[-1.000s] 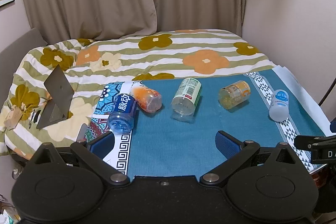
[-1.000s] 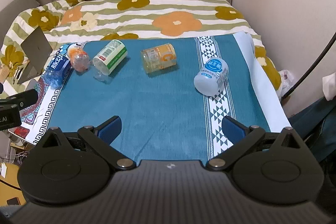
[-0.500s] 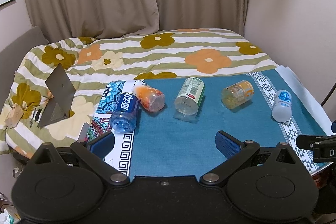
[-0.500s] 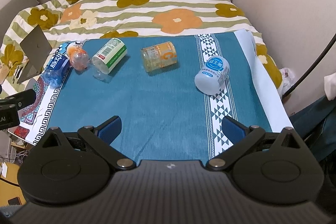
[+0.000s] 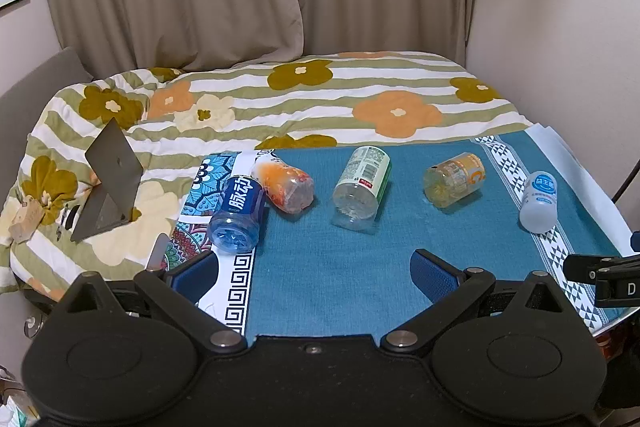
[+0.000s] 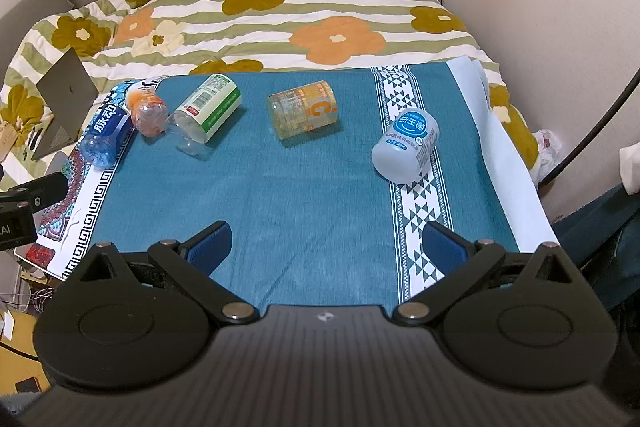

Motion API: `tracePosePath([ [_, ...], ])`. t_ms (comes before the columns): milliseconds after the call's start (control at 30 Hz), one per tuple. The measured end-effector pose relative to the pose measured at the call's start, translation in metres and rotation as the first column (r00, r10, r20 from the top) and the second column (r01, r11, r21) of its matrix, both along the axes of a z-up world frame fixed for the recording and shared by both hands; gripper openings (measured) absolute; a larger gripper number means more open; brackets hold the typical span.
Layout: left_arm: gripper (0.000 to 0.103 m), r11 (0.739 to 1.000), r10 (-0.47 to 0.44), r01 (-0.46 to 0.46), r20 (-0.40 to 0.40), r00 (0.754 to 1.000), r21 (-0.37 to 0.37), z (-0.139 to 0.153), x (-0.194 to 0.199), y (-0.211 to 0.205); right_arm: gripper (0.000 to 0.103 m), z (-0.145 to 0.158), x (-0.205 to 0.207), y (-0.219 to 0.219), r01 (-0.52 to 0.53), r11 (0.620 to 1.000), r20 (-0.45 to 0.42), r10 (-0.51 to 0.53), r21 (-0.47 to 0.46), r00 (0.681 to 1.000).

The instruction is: Flip cup upright

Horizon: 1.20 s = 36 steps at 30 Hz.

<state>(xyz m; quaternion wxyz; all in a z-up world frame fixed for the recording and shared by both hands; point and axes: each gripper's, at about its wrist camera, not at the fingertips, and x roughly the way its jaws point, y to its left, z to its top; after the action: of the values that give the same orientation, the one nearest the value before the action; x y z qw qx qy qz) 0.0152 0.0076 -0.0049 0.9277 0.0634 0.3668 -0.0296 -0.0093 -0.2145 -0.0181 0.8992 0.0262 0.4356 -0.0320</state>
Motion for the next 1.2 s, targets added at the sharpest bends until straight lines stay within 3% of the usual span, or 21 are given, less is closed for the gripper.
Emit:
tracePosePath([
  [1200,0.103,0.999,0.04,-0.04,-0.004,0.999,-0.019,0.004,-0.003,-0.01,0.103,0.002,0.005,-0.004,-0.025,1.0,0.014,0.025,-0.003,1.0],
])
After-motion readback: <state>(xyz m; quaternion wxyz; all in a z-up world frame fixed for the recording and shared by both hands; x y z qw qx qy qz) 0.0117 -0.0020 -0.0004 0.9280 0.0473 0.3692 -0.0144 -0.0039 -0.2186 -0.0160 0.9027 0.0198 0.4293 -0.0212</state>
